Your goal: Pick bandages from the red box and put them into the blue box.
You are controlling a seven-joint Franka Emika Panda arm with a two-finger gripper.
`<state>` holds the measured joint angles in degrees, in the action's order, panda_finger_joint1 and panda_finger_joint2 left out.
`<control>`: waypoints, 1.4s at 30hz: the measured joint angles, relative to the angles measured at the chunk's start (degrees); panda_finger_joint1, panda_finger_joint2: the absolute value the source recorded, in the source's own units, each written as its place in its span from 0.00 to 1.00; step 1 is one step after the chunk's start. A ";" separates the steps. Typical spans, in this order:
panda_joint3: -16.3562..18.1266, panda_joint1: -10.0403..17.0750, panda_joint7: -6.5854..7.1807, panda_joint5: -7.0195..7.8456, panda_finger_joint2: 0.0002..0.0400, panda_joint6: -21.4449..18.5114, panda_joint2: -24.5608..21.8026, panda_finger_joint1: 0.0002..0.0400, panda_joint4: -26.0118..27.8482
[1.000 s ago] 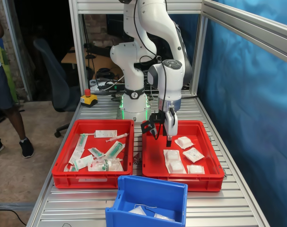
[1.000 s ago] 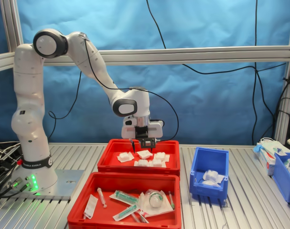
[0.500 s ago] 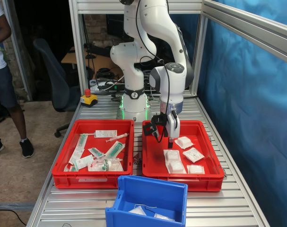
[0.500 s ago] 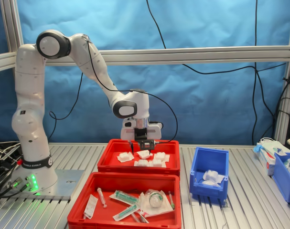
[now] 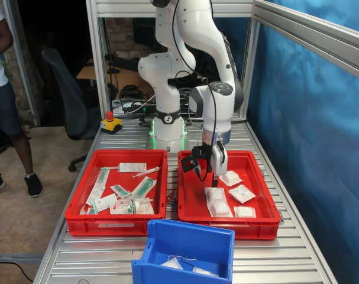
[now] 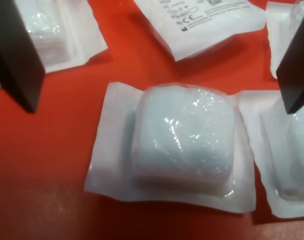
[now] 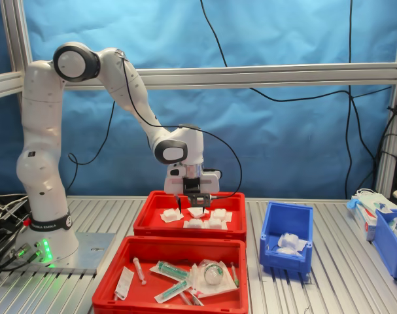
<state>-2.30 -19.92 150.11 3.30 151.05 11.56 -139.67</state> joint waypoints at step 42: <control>-0.71 -0.46 0.00 0.00 1.00 4.21 8.99 1.00 6.74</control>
<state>-3.01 -20.38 150.11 3.30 155.26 20.55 -132.93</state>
